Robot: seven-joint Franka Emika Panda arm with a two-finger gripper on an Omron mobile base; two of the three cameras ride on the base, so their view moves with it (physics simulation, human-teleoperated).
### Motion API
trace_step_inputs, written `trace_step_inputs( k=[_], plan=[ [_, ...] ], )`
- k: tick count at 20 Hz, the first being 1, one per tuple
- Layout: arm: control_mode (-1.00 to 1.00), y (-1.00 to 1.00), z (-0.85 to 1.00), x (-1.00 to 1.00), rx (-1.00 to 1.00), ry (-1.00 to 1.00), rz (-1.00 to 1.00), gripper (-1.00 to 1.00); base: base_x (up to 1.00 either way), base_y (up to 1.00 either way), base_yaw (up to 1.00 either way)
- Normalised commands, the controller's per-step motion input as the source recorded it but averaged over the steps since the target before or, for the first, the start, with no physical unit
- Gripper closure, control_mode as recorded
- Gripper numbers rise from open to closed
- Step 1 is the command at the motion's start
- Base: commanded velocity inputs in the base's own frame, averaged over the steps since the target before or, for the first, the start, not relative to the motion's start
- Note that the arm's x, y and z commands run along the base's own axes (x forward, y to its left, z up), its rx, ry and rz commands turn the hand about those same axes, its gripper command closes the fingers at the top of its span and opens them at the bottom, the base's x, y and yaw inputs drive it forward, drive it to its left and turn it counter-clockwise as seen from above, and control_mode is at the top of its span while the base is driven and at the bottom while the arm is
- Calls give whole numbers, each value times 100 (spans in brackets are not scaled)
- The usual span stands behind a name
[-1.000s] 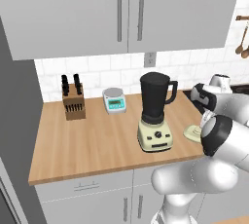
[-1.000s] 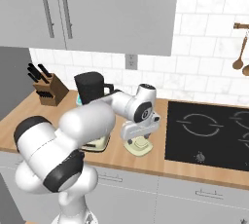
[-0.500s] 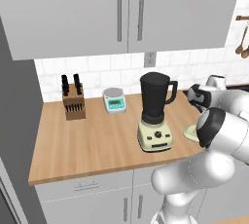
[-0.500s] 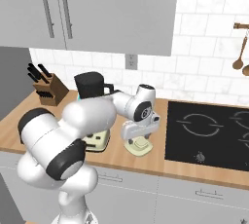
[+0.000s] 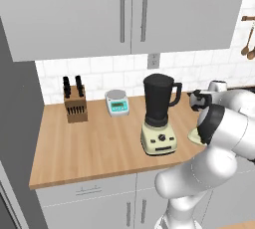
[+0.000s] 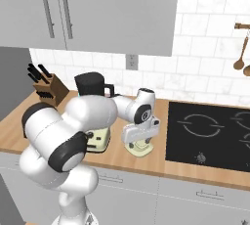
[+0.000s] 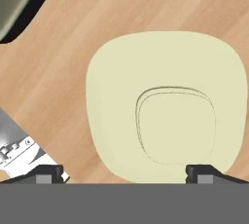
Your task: Close the lid blender by securely placing the lid on top.
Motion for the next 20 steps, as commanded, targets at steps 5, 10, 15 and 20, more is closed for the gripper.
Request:
trace_step_inputs(
  k=[5,10,15,20],
  plan=[
    [-100,0,-4,8,0,0,0,-100,0,0,0],
    [-100,0,0,8,0,0,0,-100,0,0,0],
    [-100,-3,0,3,0,0,0,-100,0,0,0],
    [-100,-6,0,20,0,0,0,-100,0,0,0]
  ],
)
